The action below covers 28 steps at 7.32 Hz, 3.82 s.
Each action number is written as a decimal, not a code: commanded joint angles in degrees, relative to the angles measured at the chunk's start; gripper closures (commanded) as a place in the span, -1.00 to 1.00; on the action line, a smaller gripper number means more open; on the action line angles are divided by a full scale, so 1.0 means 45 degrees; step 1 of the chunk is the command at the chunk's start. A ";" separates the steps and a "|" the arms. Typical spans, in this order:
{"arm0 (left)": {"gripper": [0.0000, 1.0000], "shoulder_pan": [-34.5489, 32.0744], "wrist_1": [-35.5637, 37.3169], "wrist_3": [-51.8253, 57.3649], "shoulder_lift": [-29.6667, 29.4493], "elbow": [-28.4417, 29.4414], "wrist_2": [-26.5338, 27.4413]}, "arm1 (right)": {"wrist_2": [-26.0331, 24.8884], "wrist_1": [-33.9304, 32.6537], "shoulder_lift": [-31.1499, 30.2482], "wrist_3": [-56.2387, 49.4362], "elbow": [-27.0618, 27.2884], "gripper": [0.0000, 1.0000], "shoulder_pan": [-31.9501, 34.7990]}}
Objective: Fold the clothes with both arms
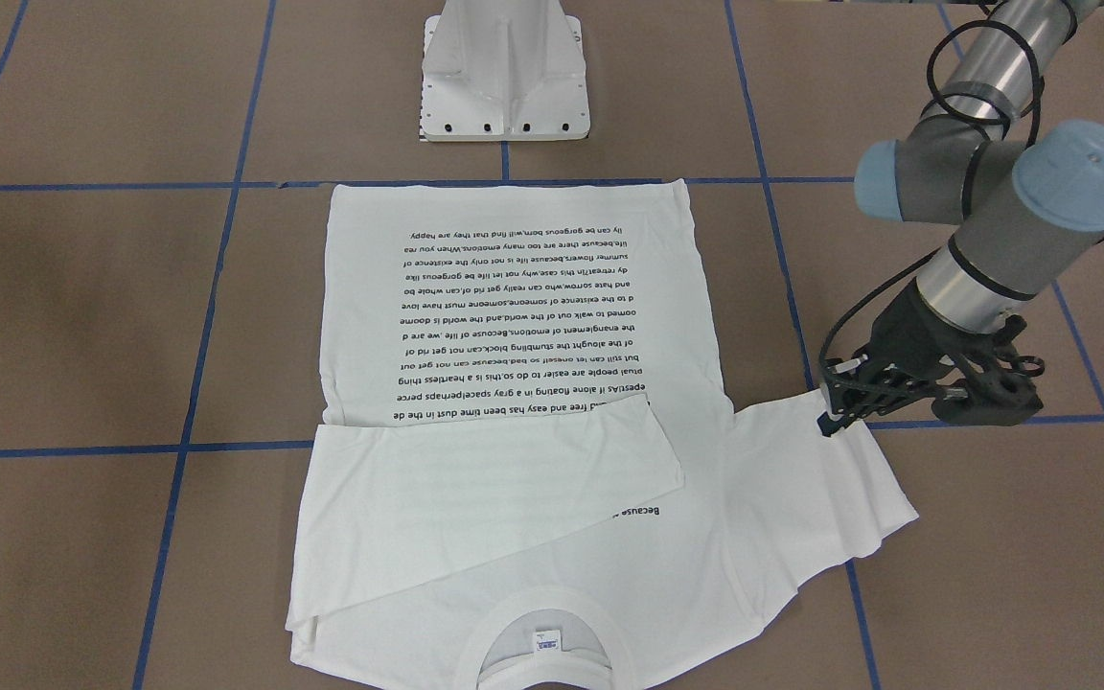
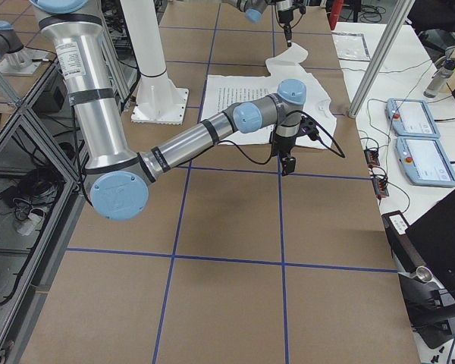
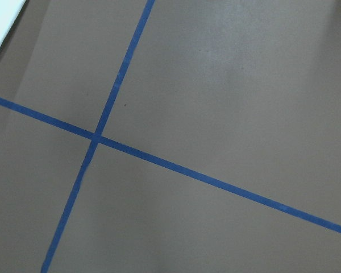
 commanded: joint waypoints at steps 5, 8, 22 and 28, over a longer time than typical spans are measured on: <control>1.00 0.2458 0.0123 -0.4026 -0.3833 0.1209 0.1367 | -0.0019 0.0000 0.0004 0.0001 0.0005 -1.00 0.0000; 1.00 0.3569 -0.1021 -0.4106 -0.4523 0.2110 0.1409 | -0.0019 0.0000 0.0004 0.0021 -0.0015 -1.00 0.0020; -1.00 0.3173 0.4803 0.3165 -0.1347 -0.2897 0.1336 | -0.1047 -0.0039 0.2946 0.6317 -0.0190 -1.00 -0.3213; -1.00 0.0079 0.4772 0.7750 0.0868 -0.3629 -0.1420 | -0.5445 0.1025 0.9216 1.2356 -0.7129 -0.97 -0.7651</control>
